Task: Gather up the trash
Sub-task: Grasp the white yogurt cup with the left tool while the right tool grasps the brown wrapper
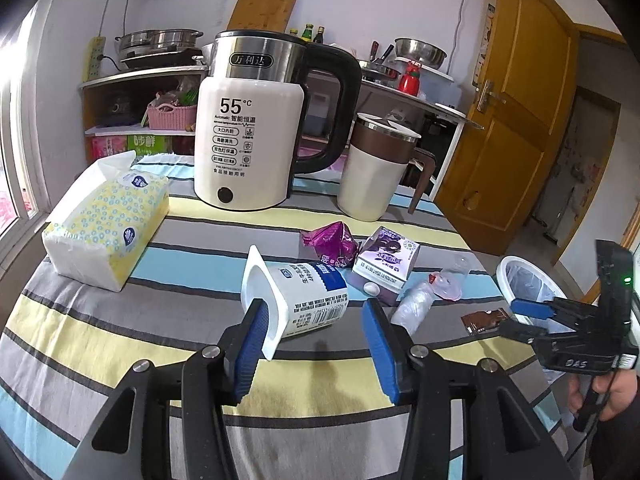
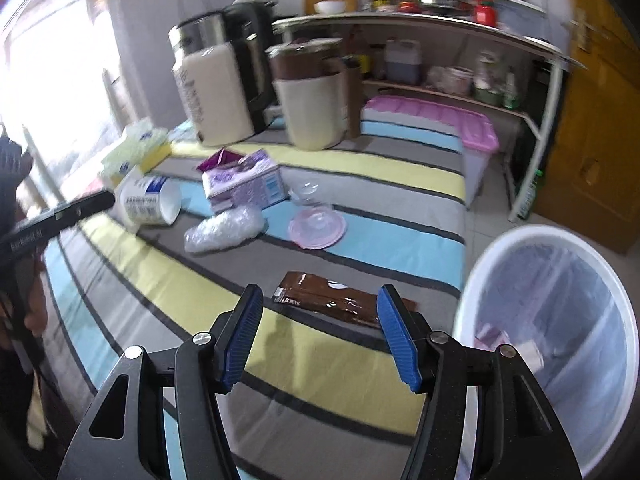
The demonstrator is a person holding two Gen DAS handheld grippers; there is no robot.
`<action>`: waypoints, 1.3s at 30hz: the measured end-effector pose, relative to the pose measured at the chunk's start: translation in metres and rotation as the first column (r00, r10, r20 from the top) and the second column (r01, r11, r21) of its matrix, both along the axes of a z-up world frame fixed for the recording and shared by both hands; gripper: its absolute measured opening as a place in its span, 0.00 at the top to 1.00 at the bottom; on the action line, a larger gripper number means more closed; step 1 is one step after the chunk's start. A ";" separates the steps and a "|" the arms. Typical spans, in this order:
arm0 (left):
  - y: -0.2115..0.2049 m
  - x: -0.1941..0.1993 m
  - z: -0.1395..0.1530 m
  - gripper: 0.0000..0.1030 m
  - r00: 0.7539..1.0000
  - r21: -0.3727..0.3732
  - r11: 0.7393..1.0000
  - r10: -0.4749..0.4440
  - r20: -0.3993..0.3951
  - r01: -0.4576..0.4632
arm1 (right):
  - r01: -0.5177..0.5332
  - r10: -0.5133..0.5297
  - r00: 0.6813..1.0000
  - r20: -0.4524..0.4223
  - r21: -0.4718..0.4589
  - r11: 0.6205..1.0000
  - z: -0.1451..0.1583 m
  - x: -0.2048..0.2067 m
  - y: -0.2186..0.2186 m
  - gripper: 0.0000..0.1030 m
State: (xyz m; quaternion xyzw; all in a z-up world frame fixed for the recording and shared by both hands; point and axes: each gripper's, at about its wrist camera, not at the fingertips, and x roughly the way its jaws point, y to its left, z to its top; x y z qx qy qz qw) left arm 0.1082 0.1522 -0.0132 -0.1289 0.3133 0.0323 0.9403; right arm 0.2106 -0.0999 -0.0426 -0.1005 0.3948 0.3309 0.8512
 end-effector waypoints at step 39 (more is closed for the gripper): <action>0.023 0.033 0.000 0.42 0.995 0.056 0.994 -0.095 0.004 0.094 | -0.126 0.125 0.992 -0.030 -0.031 0.992 -0.010 -0.023 0.045 0.58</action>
